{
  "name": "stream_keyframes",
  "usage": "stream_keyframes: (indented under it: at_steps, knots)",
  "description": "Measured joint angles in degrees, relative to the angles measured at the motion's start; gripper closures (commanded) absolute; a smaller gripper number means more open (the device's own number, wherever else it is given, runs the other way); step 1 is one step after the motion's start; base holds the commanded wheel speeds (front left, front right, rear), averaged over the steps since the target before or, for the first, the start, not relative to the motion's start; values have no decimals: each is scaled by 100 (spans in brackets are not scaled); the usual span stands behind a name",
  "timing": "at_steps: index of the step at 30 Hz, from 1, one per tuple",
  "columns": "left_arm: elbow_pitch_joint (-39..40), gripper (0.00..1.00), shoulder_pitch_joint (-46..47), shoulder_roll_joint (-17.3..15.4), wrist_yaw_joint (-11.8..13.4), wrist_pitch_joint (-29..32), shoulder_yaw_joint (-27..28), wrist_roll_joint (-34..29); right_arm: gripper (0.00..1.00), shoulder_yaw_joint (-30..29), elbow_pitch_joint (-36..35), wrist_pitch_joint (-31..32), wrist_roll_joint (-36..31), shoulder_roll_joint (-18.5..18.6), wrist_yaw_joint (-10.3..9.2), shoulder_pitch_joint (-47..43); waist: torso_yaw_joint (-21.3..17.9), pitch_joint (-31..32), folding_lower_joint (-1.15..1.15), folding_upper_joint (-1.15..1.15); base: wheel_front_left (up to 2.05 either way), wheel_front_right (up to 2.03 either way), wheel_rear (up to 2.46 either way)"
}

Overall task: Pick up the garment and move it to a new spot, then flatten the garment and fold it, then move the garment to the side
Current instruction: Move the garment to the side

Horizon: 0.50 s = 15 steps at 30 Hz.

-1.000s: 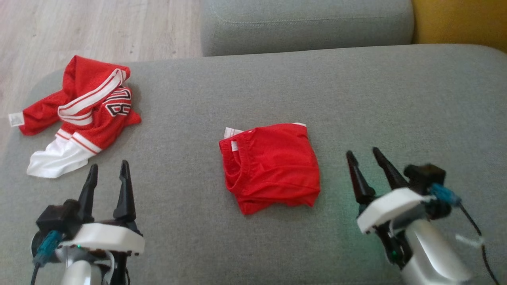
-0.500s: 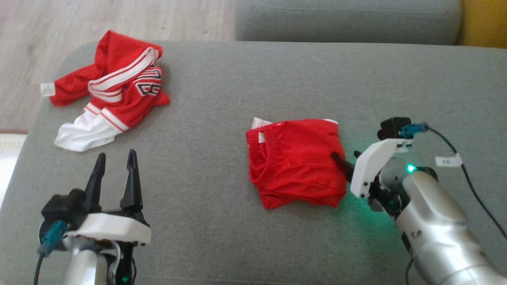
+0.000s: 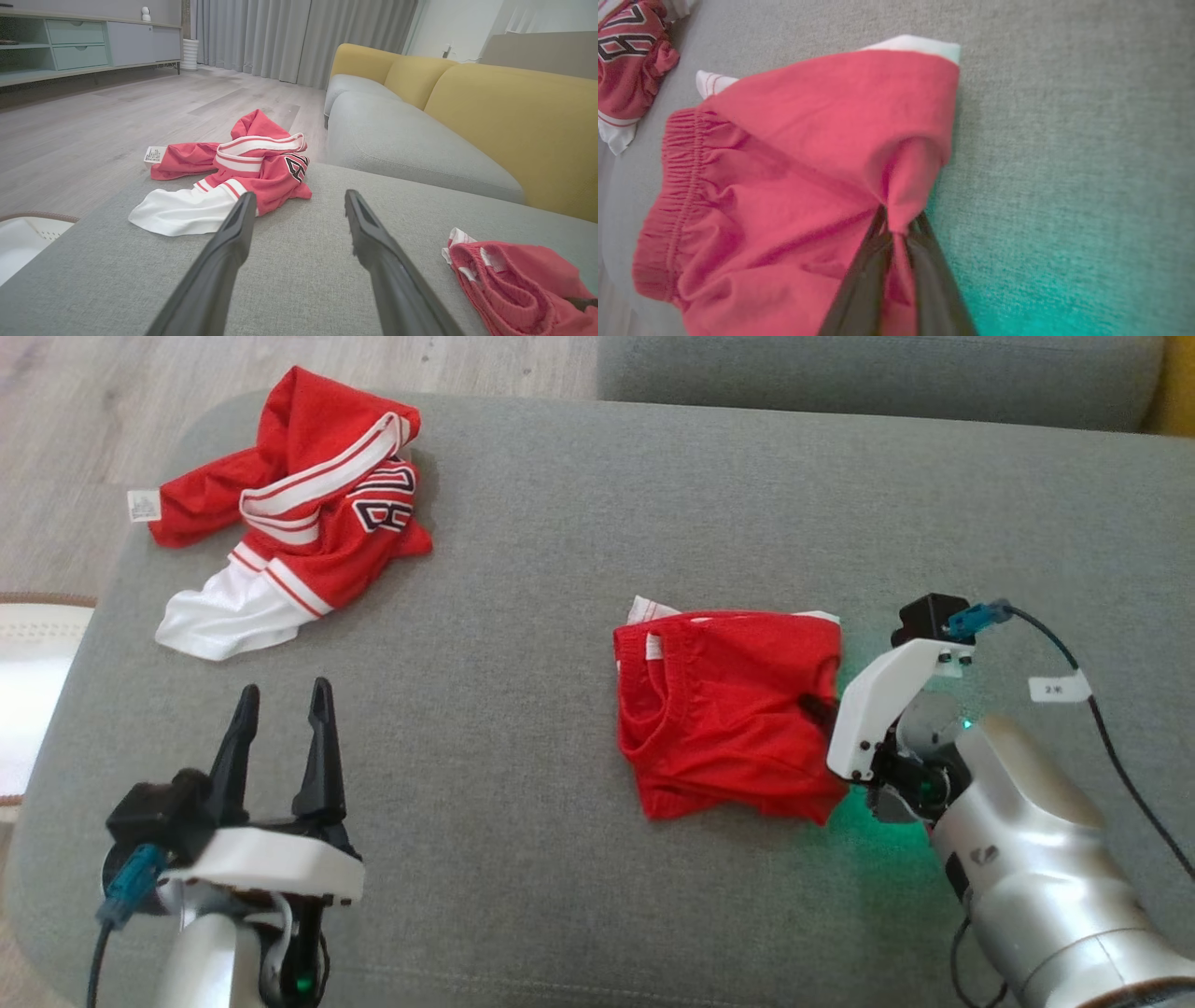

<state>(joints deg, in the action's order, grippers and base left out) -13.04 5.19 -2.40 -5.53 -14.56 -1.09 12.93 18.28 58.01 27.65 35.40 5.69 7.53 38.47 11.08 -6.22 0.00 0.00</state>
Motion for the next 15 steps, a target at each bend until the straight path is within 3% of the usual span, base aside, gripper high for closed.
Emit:
stream_keyframes:
  at_steps: [8, 15]
  knots:
    - [-14, 0, 3, -1, -20, 0, -49, -35, 100, 159, -53, -803, 141, 37, 0, -25, -311, 78, 0, 0, 0, 0, 0]
    - [-33, 0, 110, -3, -109, 0, -378, -152, 100, 319, -73, -962, 186, 319, 0, 11, -799, 139, 0, 0, 0, 0, 0]
